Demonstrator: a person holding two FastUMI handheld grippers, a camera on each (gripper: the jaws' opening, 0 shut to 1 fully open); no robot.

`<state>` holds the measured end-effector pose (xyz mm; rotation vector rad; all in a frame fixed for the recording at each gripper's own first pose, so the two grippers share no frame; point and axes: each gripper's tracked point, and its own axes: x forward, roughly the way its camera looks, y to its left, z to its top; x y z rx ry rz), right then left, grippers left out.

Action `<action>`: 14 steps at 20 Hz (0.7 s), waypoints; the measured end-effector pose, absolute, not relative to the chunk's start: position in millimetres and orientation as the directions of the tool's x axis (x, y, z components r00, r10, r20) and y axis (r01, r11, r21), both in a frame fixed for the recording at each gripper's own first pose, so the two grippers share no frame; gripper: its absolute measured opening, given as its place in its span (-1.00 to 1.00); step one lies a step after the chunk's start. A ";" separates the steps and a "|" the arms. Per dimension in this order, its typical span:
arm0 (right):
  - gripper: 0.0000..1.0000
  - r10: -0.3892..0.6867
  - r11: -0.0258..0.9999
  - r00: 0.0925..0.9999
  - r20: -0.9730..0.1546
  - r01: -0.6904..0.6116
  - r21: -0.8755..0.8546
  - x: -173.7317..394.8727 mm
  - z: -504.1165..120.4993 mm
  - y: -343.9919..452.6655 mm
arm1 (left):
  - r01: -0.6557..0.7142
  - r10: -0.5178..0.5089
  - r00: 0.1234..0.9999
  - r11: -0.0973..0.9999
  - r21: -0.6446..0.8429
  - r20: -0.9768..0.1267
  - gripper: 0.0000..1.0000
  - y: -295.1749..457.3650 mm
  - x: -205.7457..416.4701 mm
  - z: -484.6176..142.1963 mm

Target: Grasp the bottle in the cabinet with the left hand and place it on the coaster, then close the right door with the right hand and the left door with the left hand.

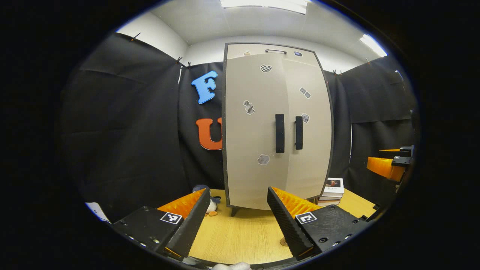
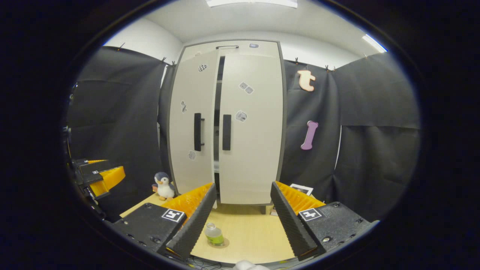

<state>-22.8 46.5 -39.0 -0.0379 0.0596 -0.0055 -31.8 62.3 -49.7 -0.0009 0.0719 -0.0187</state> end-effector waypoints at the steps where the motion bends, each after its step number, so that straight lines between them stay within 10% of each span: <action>1: 0.87 -0.005 0.999 0.998 -0.059 0.003 -0.040 -22.2 -38.9 47.2 | 0.021 -0.022 0.997 1.000 -0.002 -0.070 0.88 62.6 -31.5 -49.2; 14: 0.92 0.004 0.998 0.998 -0.057 -0.007 -0.058 -27.7 -39.7 51.5 | 0.019 -0.019 0.998 1.000 0.004 -0.068 0.87 63.9 -35.7 -47.7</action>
